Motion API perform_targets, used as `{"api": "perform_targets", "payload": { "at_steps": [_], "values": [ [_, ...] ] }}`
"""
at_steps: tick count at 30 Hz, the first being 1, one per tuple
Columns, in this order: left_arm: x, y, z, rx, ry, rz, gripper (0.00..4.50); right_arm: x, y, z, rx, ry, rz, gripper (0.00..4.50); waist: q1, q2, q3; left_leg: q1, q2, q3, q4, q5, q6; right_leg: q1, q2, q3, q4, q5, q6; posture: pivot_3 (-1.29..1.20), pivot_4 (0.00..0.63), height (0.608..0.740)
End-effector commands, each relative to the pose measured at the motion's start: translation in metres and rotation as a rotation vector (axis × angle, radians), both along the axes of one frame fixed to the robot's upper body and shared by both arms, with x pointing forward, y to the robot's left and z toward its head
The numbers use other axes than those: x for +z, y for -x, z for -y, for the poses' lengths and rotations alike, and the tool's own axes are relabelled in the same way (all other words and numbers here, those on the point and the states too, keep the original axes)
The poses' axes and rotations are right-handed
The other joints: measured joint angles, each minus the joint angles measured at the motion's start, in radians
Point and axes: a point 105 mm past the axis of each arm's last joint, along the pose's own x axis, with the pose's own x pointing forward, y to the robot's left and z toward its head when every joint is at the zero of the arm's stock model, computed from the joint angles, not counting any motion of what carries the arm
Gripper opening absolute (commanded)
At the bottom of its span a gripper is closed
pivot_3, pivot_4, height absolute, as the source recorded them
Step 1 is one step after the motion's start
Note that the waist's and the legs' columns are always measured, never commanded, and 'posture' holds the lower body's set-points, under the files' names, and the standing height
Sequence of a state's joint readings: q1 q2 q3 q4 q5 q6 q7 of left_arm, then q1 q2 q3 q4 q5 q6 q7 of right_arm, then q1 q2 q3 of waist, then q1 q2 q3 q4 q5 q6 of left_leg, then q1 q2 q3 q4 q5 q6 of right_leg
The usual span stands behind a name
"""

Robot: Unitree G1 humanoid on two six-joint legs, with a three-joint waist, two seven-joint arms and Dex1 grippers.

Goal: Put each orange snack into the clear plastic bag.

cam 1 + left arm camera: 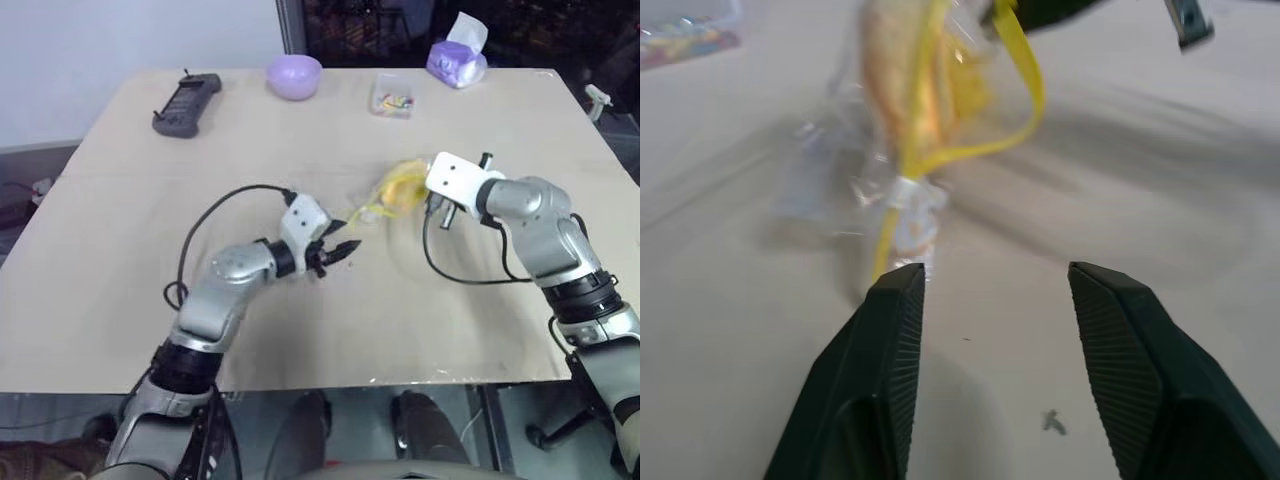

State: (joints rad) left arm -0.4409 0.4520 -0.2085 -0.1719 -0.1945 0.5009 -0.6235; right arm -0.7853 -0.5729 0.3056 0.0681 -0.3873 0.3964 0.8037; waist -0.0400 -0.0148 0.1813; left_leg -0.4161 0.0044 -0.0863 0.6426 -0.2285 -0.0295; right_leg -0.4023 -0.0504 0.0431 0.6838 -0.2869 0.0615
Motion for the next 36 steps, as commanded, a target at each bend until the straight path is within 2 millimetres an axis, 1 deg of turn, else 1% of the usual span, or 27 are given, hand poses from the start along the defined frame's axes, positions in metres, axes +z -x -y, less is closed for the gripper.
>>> {"api": "perform_targets", "payload": {
  "at_steps": [1, 4, 7, 11, 16, 19, 20, 21, 22, 23, 24, 28, 29, 30, 33, 34, 36],
  "values": [
    [0.007, -0.013, 0.006, 0.091, -0.099, 0.114, 2.46, 0.022, 0.004, -0.006, 0.024, -0.025, 0.054, 0.00, 0.000, 0.000, 0.000, 0.000, 0.000, 0.000, 0.000, 0.000, 0.000, 0.000, 0.000, 0.000, 0.000, 0.000, 0.000, 0.00, 0.150, 0.740],
    [0.006, -0.020, 0.007, 0.133, -0.145, 0.160, 2.46, 0.019, 0.006, -0.005, 0.019, -0.029, 0.046, 0.00, -0.001, 0.000, 0.000, 0.000, 0.000, 0.000, 0.000, 0.000, 0.000, 0.000, 0.000, 0.000, 0.000, 0.000, 0.000, 0.00, 0.150, 0.740],
    [0.003, -0.026, 0.011, 0.151, -0.157, 0.164, 2.46, 0.018, 0.007, -0.004, 0.013, -0.032, 0.042, 0.00, -0.001, 0.000, 0.000, 0.000, 0.000, 0.000, 0.000, 0.000, -0.001, 0.000, 0.000, 0.000, 0.001, 0.000, 0.000, 0.00, 0.150, 0.740],
    [-0.005, -0.034, 0.013, 0.182, -0.191, 0.153, 2.46, 0.016, 0.008, -0.002, 0.005, -0.035, 0.041, 0.00, 0.001, 0.000, 0.000, 0.000, 0.000, 0.000, 0.001, 0.000, -0.001, 0.000, 0.000, 0.000, 0.001, 0.000, 0.000, 0.00, 0.150, 0.740],
    [-0.004, -0.043, 0.019, 0.190, -0.191, 0.181, 2.46, 0.016, 0.009, 0.000, -0.006, -0.038, 0.043, 0.00, 0.001, 0.000, 0.000, 0.000, 0.000, 0.000, 0.001, 0.001, -0.001, 0.000, 0.000, 0.000, 0.002, 0.000, 0.000, 0.00, 0.150, 0.740],
    [-0.004, -0.049, 0.022, 0.196, -0.195, 0.205, 1.75, 0.015, 0.009, 0.001, -0.012, -0.040, 0.042, 0.00, 0.001, 0.000, 0.000, 0.000, -0.001, 0.000, 0.002, 0.001, -0.001, 0.000, 0.000, 0.000, 0.003, 0.000, 0.000, 0.00, 0.150, 0.740],
    [-0.004, -0.050, 0.025, 0.189, -0.192, 0.210, 1.75, 0.015, 0.009, 0.002, -0.013, -0.040, 0.042, 0.00, 0.000, 0.000, 0.000, 0.000, -0.001, 0.000, 0.002, 0.001, -0.001, 0.000, 0.000, 0.000, 0.003, 0.000, 0.000, 0.00, 0.150, 0.740],
    [-0.004, -0.051, 0.027, 0.185, -0.190, 0.213, 1.08, 0.014, 0.009, 0.002, -0.014, -0.040, 0.042, 0.00, 0.001, 0.000, 0.000, 0.000, -0.001, 0.000, 0.003, 0.001, -0.001, 0.000, 0.000, 0.000, 0.003, 0.000, 0.000, 0.00, 0.150, 0.740],
    [-0.005, -0.052, 0.029, 0.179, -0.192, 0.218, 0.78, 0.014, 0.010, 0.002, -0.015, -0.041, 0.041, 0.00, 0.001, 0.000, 0.000, 0.000, -0.001, 0.000, 0.003, 0.001, -0.001, 0.000, 0.000, 0.000, 0.004, 0.000, 0.000, 0.00, 0.150, 0.740],
    [-0.005, -0.053, 0.030, 0.176, -0.194, 0.221, 0.33, 0.014, 0.010, 0.002, -0.016, -0.041, 0.041, 0.00, 0.000, 0.000, 0.000, 0.000, -0.001, 0.000, 0.003, 0.001, -0.001, 0.000, 0.000, 0.000, 0.004, 0.000, 0.000, 0.00, 0.150, 0.740],
    [-0.006, -0.053, 0.030, 0.175, -0.196, 0.223, 0.04, 0.014, 0.010, 0.003, -0.017, -0.041, 0.041, 0.00, 0.000, 0.000, 0.000, 0.000, -0.001, 0.000, 0.004, 0.001, -0.001, 0.000, 0.000, 0.000, 0.004, 0.000, 0.000, 0.00, 0.150, 0.740],
    [0.001, -0.058, 0.024, 0.193, -0.211, 0.259, 0.04, 0.016, 0.009, 0.005, -0.025, -0.046, 0.054, 0.00, 0.000, 0.000, 0.000, 0.000, -0.001, 0.000, 0.005, 0.001, -0.001, 0.000, 0.000, 0.000, 0.006, 0.000, 0.000, 0.00, 0.150, 0.740],
    [0.010, -0.062, 0.018, 0.208, -0.224, 0.296, 0.04, 0.021, 0.007, 0.006, -0.031, -0.055, 0.078, 0.00, 0.000, 0.000, 0.000, 0.000, -0.001, 0.000, 0.005, 0.001, -0.001, 0.000, 0.000, 0.000, 0.006, 0.000, 0.000, 0.00, 0.150, 0.740],
    [0.025, -0.067, 0.011, 0.227, -0.236, 0.344, 0.04, 0.030, 0.003, 0.007, -0.043, -0.071, 0.116, 0.00, 0.000, 0.000, 0.000, 0.000, -0.001, 0.000, 0.006, 0.000, -0.001, 0.000, 0.000, 0.000, 0.007, 0.000, 0.000, 0.00, 0.150, 0.740],
    [0.079, -0.079, -0.011, 0.261, -0.270, 0.498, 0.04, 0.057, -0.002, 0.011, -0.053, -0.115, 0.188, 0.00, -0.002, 0.000, 0.001, 0.000, -0.001, 0.000, 0.007, 0.000, 0.000, -0.002, 0.000, 0.000, 0.010, 0.000, 0.000, 0.00, 0.150, 0.740],
    [0.099, -0.081, -0.018, 0.258, -0.285, 0.541, 0.04, 0.063, -0.001, 0.011, -0.041, -0.117, 0.182, 0.00, -0.002, 0.000, 0.001, 0.000, -0.001, 0.000, 0.007, 0.000, 0.000, -0.002, 0.000, 0.000, 0.011, 0.000, 0.000, 0.00, 0.150, 0.740],
    [0.125, -0.081, -0.029, 0.248, -0.311, 0.591, 0.04, 0.067, 0.004, 0.012, -0.005, -0.097, 0.138, 0.00, -0.002, 0.000, 0.001, 0.000, -0.001, 0.000, 0.007, 0.000, 0.000, -0.002, 0.000, 0.000, 0.011, 0.000, 0.000, 0.00, 0.150, 0.740]
  ]
}}
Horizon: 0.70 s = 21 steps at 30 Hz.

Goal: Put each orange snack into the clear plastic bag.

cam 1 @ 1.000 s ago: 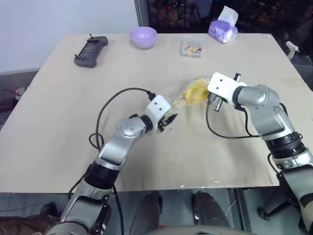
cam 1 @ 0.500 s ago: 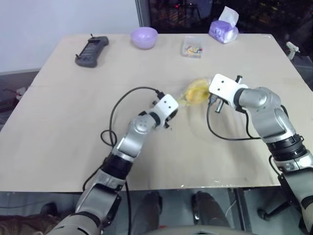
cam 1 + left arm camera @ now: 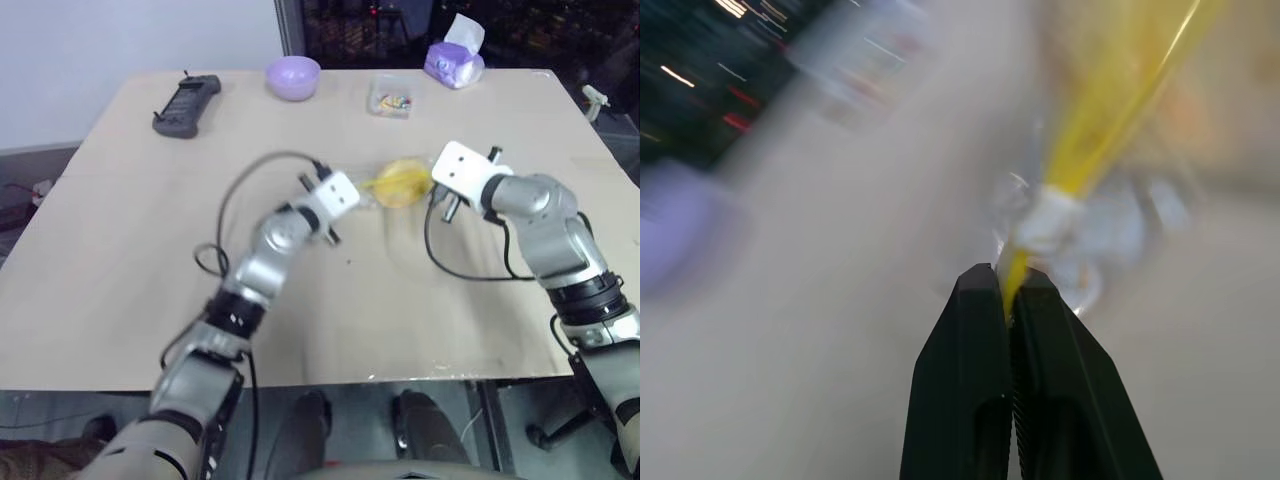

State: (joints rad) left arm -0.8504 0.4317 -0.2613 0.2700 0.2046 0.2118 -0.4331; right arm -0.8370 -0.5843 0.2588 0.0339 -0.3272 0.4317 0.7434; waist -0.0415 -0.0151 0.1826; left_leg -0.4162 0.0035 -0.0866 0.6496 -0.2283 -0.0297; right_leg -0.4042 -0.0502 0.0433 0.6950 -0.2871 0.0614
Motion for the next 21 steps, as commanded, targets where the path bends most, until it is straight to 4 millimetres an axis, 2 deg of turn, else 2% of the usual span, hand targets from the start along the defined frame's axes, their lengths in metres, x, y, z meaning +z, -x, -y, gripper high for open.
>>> {"api": "perform_targets", "payload": {
  "at_steps": [1, 4, 7, 11, 13, 15, 18, 20, 21],
  "values": [
    [0.057, 0.003, -0.022, -0.015, -0.031, 0.129, 0.04, 0.030, 0.009, 0.012, 0.033, 0.033, 0.024, 0.00, 0.000, 0.000, 0.000, 0.000, 0.000, 0.000, 0.000, 0.000, 0.000, 0.000, 0.000, 0.000, -0.001, 0.000, 0.000, 0.00, 0.150, 0.740],
    [0.075, 0.010, -0.035, -0.027, -0.058, 0.151, 0.04, 0.044, 0.010, 0.017, 0.046, 0.050, 0.045, 0.00, 0.000, 0.001, -0.001, 0.000, 0.000, 0.001, -0.001, 0.001, -0.001, 0.001, 0.000, 0.000, -0.005, 0.000, 0.000, 0.00, 0.150, 0.740],
    [0.080, 0.011, -0.037, -0.042, -0.039, 0.138, 0.04, 0.051, 0.007, 0.013, 0.058, 0.003, 0.055, 0.00, -0.001, 0.001, -0.001, -0.002, 0.000, 0.001, -0.002, 0.001, -0.001, 0.000, -0.001, 0.000, -0.006, 0.000, 0.000, 0.00, 0.150, 0.740],
    [0.065, -0.004, -0.042, -0.017, -0.096, 0.089, 0.04, 0.045, -0.008, 0.013, 0.041, -0.027, 0.043, 0.00, -0.001, 0.001, -0.001, -0.002, 0.000, 0.001, -0.001, 0.000, -0.001, 0.000, 0.000, 0.000, -0.004, 0.000, 0.000, 0.00, 0.150, 0.740],
    [0.064, -0.008, -0.042, -0.031, -0.057, 0.060, 0.04, 0.029, -0.006, 0.007, 0.099, -0.020, -0.045, 0.00, -0.001, 0.001, -0.001, -0.002, 0.000, 0.001, 0.000, 0.000, 0.000, 0.000, 0.000, 0.000, -0.003, 0.000, 0.000, 0.00, 0.150, 0.740],
    [0.067, -0.012, -0.046, -0.015, -0.059, 0.078, 0.04, 0.025, -0.004, 0.002, 0.132, -0.051, -0.088, 0.00, -0.001, 0.001, 0.000, -0.001, 0.000, 0.001, 0.000, 0.000, 0.000, 0.000, 0.000, 0.000, -0.002, 0.000, 0.000, 0.00, 0.150, 0.740],
    [0.060, -0.011, -0.043, -0.061, -0.127, 0.065, 0.04, 0.022, -0.008, 0.009, 0.118, -0.024, -0.105, 0.00, -0.002, 0.001, 0.000, -0.002, 0.000, 0.001, 0.000, 0.000, 0.000, 0.000, 0.000, 0.000, -0.002, 0.000, 0.000, 0.00, 0.150, 0.740],
    [0.058, -0.020, -0.046, -0.028, -0.130, 0.076, 0.04, 0.019, -0.023, 0.017, 0.066, -0.019, -0.077, 0.00, -0.001, 0.001, 0.000, -0.002, 0.000, 0.001, 0.000, 0.000, -0.001, 0.000, 0.000, 0.000, -0.003, 0.000, 0.000, 0.00, 0.150, 0.740],
    [0.064, -0.026, -0.050, 0.008, -0.100, 0.103, 0.04, 0.028, -0.035, 0.022, 0.013, -0.014, 0.012, 0.00, -0.002, 0.001, 0.000, -0.002, 0.000, 0.001, 0.000, 0.000, 0.000, 0.000, 0.000, 0.000, -0.002, 0.000, 0.000, 0.00, 0.150, 0.740]
  ]
}}
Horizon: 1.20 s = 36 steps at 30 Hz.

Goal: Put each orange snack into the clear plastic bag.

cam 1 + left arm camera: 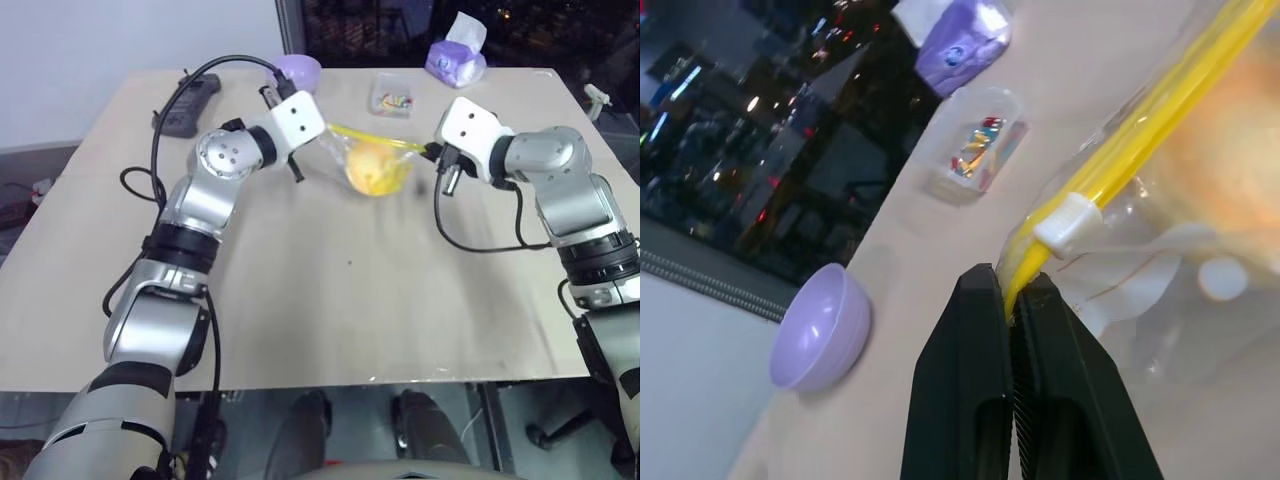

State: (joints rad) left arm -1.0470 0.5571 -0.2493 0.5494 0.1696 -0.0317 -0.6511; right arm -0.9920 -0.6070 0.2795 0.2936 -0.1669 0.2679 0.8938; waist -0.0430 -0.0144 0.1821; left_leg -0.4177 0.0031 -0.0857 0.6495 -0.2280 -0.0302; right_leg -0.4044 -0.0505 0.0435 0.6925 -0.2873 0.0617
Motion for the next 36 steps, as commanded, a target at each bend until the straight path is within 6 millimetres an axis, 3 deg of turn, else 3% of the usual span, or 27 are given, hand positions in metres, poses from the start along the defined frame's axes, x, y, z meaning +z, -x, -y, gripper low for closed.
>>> {"api": "perform_targets", "payload": {
  "at_steps": [1, 2, 5, 10, 13, 17, 18, 19, 22, 29, 36],
  "values": [
    [0.033, -0.016, -0.026, 0.134, 0.066, 0.120, 0.04, 0.026, -0.031, 0.032, -0.184, 0.014, 0.205, 0.00, 0.000, 0.000, 0.000, 0.000, 0.000, 0.000, 0.000, 0.000, 0.000, 0.000, 0.000, 0.000, 0.001, 0.000, 0.000, 0.00, 0.150, 0.740],
    [0.036, -0.018, -0.028, 0.144, 0.068, 0.141, 0.04, 0.033, -0.036, 0.034, -0.205, 0.012, 0.246, 0.00, -0.001, 0.000, 0.000, 0.000, 0.000, 0.000, 0.001, 0.000, 0.000, 0.000, 0.000, 0.000, 0.002, 0.000, 0.000, 0.00, 0.150, 0.740],
    [0.021, -0.011, -0.022, 0.060, 0.082, 0.067, 0.04, 0.003, -0.015, 0.016, -0.035, -0.010, 0.009, 0.00, -0.002, 0.000, 0.000, 0.000, 0.000, 0.000, 0.000, 0.000, 0.000, -0.002, 0.000, 0.000, 0.002, 0.000, 0.000, 0.00, 0.150, 0.740],
    [-0.010, 0.015, -0.018, -0.056, 0.139, -0.080, 0.04, -0.027, 0.012, 0.005, 0.055, -0.014, -0.104, 0.00, -0.015, 0.000, 0.000, -0.004, 0.000, 0.001, -0.002, 0.001, -0.002, -0.004, -0.001, 0.000, 0.001, 0.000, 0.000, 0.00, 0.150, 0.740],
    [-0.021, 0.027, -0.020, -0.073, 0.156, -0.134, 0.04, -0.032, 0.019, 0.001, 0.065, -0.050, -0.112, 0.00, -0.023, 0.000, 0.000, -0.014, 0.000, -0.002, 0.002, 0.001, -0.002, -0.012, -0.001, -0.002, 0.002, 0.000, 0.000, 0.00, 0.150, 0.740],
    [-0.029, 0.035, -0.020, -0.062, 0.167, -0.166, 0.04, -0.035, 0.021, -0.002, 0.061, -0.083, -0.112, 0.00, -0.022, 0.000, 0.000, -0.012, 0.000, -0.002, 0.004, 0.002, -0.002, -0.011, -0.001, -0.002, 0.004, 0.000, 0.000, 0.00, 0.150, 0.740],
    [-0.029, 0.036, -0.020, -0.060, 0.168, -0.168, 0.00, -0.036, 0.022, -0.003, 0.064, -0.088, -0.118, 0.61, -0.022, 0.000, 0.000, -0.010, 0.000, -0.003, 0.004, 0.001, -0.002, -0.009, -0.001, -0.003, 0.004, 0.000, 0.000, 0.00, 0.150, 0.740],
    [-0.029, 0.036, -0.020, -0.054, 0.179, -0.173, 0.00, -0.037, 0.023, -0.004, 0.067, -0.091, -0.112, 0.89, -0.022, 0.000, 0.000, -0.007, 0.000, -0.002, 0.004, 0.000, 0.000, -0.006, -0.001, -0.003, 0.004, 0.000, 0.000, 0.00, 0.150, 0.740],
    [-0.030, 0.039, -0.018, -0.043, 0.227, -0.201, 0.00, -0.036, 0.025, -0.006, 0.042, -0.116, -0.063, 2.30, -0.022, 0.000, 0.000, -0.004, 0.000, -0.002, 0.004, -0.001, 0.002, -0.004, 0.000, -0.002, 0.004, 0.000, 0.000, 0.00, 0.150, 0.740],
    [-0.029, 0.042, -0.014, -0.037, 0.255, -0.232, 0.00, -0.049, 0.040, -0.012, 0.031, -0.154, -0.057, 2.30, -0.020, 0.000, 0.000, -0.006, 0.000, -0.002, 0.004, 0.000, 0.000, -0.005, 0.000, -0.001, 0.004, 0.000, 0.000, 0.00, 0.150, 0.740],
    [-0.031, 0.042, -0.015, -0.029, 0.245, -0.249, 0.00, -0.035, 0.041, -0.008, -0.042, -0.196, 0.017, 2.30, -0.018, 0.000, 0.000, -0.005, 0.000, -0.001, 0.004, 0.000, 0.000, -0.005, 0.000, -0.001, 0.004, 0.000, 0.000, 0.00, 0.150, 0.740]
  ]
}}
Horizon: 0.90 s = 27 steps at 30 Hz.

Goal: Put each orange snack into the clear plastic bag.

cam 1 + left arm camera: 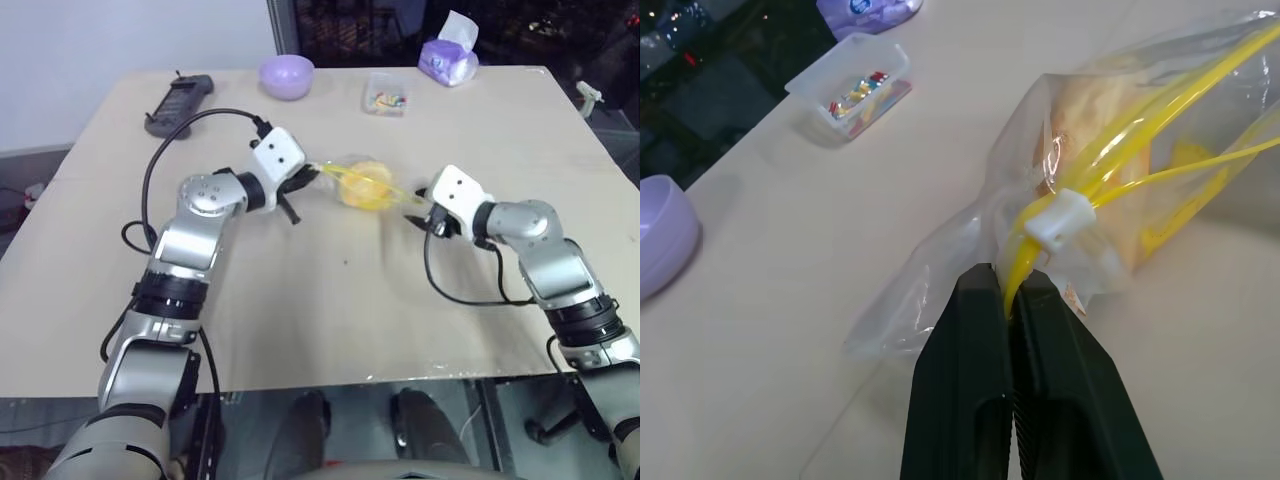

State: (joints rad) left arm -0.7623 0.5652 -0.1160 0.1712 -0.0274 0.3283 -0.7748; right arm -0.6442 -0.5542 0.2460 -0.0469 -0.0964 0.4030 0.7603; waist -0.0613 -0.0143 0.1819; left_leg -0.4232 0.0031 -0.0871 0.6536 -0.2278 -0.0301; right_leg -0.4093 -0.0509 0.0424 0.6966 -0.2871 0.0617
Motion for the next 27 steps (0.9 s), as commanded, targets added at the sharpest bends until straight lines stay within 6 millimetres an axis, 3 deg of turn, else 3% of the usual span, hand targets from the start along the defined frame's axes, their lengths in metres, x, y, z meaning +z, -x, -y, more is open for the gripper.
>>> {"api": "perform_targets", "payload": {
  "at_steps": [1, 3, 9, 15, 18, 21, 24, 27],
  "values": [
    [0.016, 0.003, -0.002, -0.004, 0.012, 0.051, 0.00, 0.030, 0.001, 0.005, -0.042, -0.038, 0.108, 2.30, 0.001, 0.000, 0.000, 0.000, 0.000, 0.000, 0.000, 0.000, 0.000, 0.000, 0.000, 0.000, 0.000, 0.000, 0.000, 0.00, 0.150, 0.740],
    [0.016, 0.003, -0.002, -0.003, 0.012, 0.050, 0.00, 0.031, 0.000, 0.005, -0.050, -0.037, 0.115, 2.30, 0.001, 0.000, 0.000, 0.000, 0.000, 0.000, 0.000, 0.000, 0.000, 0.000, 0.000, 0.000, 0.000, 0.000, 0.000, 0.00, 0.150, 0.740],
    [0.019, 0.005, -0.004, -0.010, 0.012, 0.055, 0.00, 0.036, 0.001, 0.003, -0.041, -0.065, 0.093, 0.06, 0.001, 0.000, 0.000, 0.000, 0.000, 0.000, 0.000, 0.000, 0.000, 0.000, 0.000, 0.000, 0.000, 0.000, 0.000, 0.00, 0.150, 0.740],
    [0.044, 0.010, -0.006, -0.086, 0.056, 0.074, 0.00, 0.073, -0.005, 0.005, -0.024, -0.071, 0.167, 0.06, -0.002, 0.000, 0.000, 0.000, 0.000, 0.000, 0.000, 0.000, 0.000, 0.000, 0.000, 0.000, 0.000, 0.000, 0.000, 0.00, 0.150, 0.740],
    [0.068, -0.003, -0.016, -0.042, 0.126, 0.101, 0.00, 0.109, -0.016, 0.011, -0.067, -0.093, 0.284, 0.06, 0.001, 0.000, 0.000, 0.000, 0.000, 0.000, 0.000, 0.000, 0.000, 0.000, 0.000, 0.000, 0.000, 0.000, 0.000, 0.00, 0.150, 0.740],
    [0.082, -0.015, -0.020, -0.034, 0.204, 0.072, 0.00, 0.126, -0.029, 0.017, -0.097, -0.069, 0.342, 0.06, 0.002, 0.000, 0.000, 0.000, 0.000, 0.000, 0.000, 0.000, 0.001, 0.000, 0.000, 0.000, 0.000, 0.000, 0.000, 0.00, 0.150, 0.740],
    [0.116, -0.034, -0.021, -0.027, 0.493, -0.050, 0.00, 0.153, -0.049, 0.020, -0.140, -0.067, 0.415, 0.06, 0.003, 0.000, 0.000, -0.001, 0.000, 0.000, 0.000, 0.000, 0.000, 0.000, 0.000, -0.001, -0.001, 0.000, 0.000, 0.00, 0.150, 0.740],
    [0.122, -0.022, -0.012, -0.217, 0.719, -0.347, 0.00, 0.141, -0.050, 0.009, -0.052, -0.029, 0.323, 0.06, -0.009, -0.001, 0.000, -0.005, -0.001, -0.001, 0.002, 0.001, -0.001, -0.003, 0.000, -0.003, -0.001, 0.000, 0.000, 0.00, 0.150, 0.740]
  ]
}}
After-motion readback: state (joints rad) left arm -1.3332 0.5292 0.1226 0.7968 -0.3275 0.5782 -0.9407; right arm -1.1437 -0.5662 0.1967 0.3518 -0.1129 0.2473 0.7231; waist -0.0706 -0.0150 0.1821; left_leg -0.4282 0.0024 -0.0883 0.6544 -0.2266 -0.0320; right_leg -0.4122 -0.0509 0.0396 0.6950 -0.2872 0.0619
